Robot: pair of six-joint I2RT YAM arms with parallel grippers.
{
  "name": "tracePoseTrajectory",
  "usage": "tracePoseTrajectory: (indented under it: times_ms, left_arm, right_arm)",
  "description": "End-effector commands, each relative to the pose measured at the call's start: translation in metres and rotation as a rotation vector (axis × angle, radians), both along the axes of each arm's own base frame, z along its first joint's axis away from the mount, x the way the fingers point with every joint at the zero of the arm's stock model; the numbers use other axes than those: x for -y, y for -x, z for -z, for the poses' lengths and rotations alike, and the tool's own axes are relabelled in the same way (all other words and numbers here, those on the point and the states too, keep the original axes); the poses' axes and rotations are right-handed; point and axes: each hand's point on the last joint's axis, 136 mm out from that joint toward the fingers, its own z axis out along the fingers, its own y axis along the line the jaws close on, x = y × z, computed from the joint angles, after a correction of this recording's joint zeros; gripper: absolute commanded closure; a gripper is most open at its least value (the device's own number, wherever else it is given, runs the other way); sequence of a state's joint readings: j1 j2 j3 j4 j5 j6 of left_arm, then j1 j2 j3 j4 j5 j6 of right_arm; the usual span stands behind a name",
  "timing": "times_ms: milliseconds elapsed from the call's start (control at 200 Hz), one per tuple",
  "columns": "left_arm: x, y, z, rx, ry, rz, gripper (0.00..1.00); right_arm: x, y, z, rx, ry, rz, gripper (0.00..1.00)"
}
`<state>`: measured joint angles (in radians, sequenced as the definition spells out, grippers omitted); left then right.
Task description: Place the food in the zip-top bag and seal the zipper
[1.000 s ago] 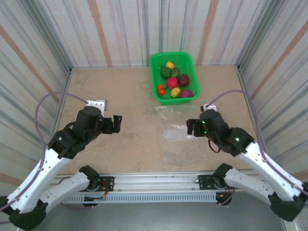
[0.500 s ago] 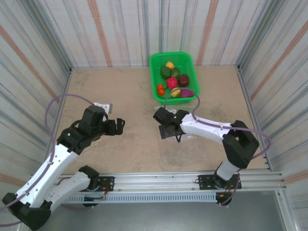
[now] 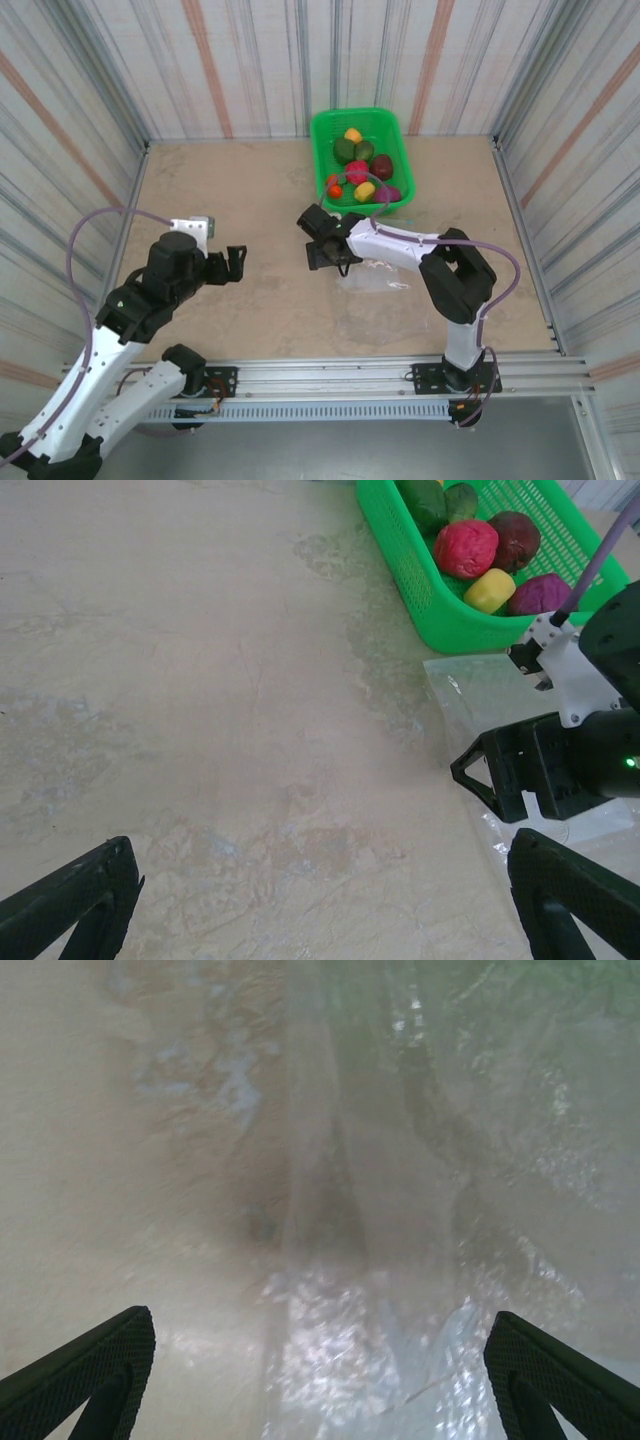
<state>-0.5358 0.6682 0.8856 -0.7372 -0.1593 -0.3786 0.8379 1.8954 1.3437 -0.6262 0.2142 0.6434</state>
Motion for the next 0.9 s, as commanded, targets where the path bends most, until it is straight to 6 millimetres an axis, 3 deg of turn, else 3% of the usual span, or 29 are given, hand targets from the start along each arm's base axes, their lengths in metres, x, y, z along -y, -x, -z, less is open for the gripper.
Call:
tracePoseTrajectory:
  times_ms: [0,301,526,666,786,897]
  left_arm:
    - [-0.005,-0.002,0.0,0.018,-0.014,-0.02,0.02]
    - [-0.005,-0.003,0.0,0.022,-0.015,-0.024,0.02]
    - [-0.002,-0.006,0.004,0.004,-0.02,-0.016,0.04]
    - [-0.002,-0.007,0.006,0.001,-0.024,-0.019,0.05]
    - [-0.002,-0.008,0.008,-0.016,-0.021,-0.023,0.05]
    - [-0.005,-0.01,0.016,-0.071,-0.041,-0.041,0.06]
  right_arm:
    - [0.007,-0.002,0.02,-0.069,-0.024,0.018,0.17]
    - [0.006,0.002,0.042,-0.12,-0.008,-0.057,0.38]
    - [0.005,0.004,0.048,-0.127,0.004,-0.072,0.68]
    - [-0.001,0.003,0.039,-0.099,0.009,-0.124,0.86]
    - [-0.017,0.004,0.02,-0.029,0.046,-0.255,1.0]
    - [-0.042,0.014,0.0,0.037,0.076,-0.438,1.0]
